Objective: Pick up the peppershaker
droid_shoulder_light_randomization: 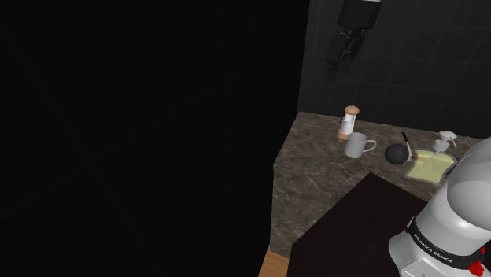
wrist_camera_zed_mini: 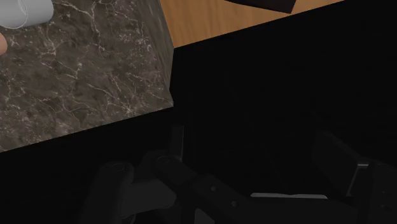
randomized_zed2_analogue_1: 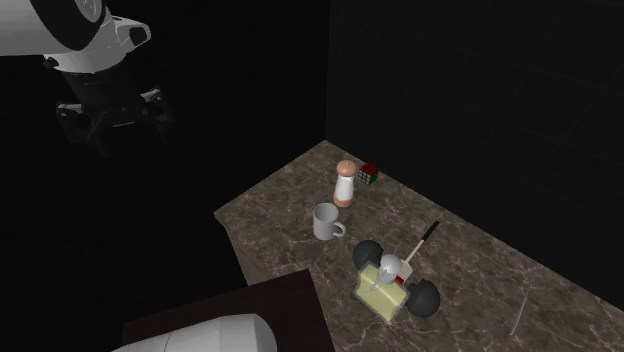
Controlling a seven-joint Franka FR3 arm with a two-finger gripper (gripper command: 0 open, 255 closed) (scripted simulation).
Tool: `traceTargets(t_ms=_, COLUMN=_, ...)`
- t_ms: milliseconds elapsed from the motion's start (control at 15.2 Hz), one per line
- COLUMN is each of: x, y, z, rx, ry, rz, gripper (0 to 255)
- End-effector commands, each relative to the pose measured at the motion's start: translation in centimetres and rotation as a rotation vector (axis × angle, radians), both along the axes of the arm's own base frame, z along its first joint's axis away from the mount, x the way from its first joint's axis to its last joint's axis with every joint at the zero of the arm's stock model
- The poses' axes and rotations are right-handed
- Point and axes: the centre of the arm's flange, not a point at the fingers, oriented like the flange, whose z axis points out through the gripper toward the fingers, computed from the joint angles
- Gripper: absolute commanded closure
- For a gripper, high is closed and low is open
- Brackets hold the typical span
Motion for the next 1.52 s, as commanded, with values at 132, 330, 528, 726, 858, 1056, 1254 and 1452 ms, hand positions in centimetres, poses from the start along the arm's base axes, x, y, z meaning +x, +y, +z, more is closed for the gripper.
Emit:
traceTargets(t_ms=132, x=0.9, y=-2.1, z=-1.3, rx=-0.004, ry=0.009, rz=0.001, gripper=0)
traceTargets(t_ms=330, x=2.3, y=-5.3, z=-3.2, rx=-0.010, ry=0.021, rz=0.002, gripper=0)
traceTargets(t_ms=528, x=3.7, y=-8.4, z=-5.1, rx=-0.016, ry=0.034, rz=0.003, gripper=0)
traceTargets(t_ms=726, x=5.0, y=-11.6, z=-7.0, rx=-0.021, ry=0.047, rz=0.004, gripper=0)
traceTargets(t_ms=858, x=5.9, y=-13.8, z=-8.2, rx=-0.025, ry=0.056, rz=0.005, gripper=0)
traceTargets(t_ms=1056, x=7.2, y=-17.0, z=-10.1, rx=-0.031, ry=0.069, rz=0.006, gripper=0)
traceTargets(t_ms=1254, x=8.4, y=-20.2, z=-12.0, rx=-0.037, ry=0.082, rz=0.007, gripper=0)
traceTargets(t_ms=1452, x=9.7, y=-23.4, z=-13.9, rx=-0.043, ry=0.094, rz=0.008, gripper=0)
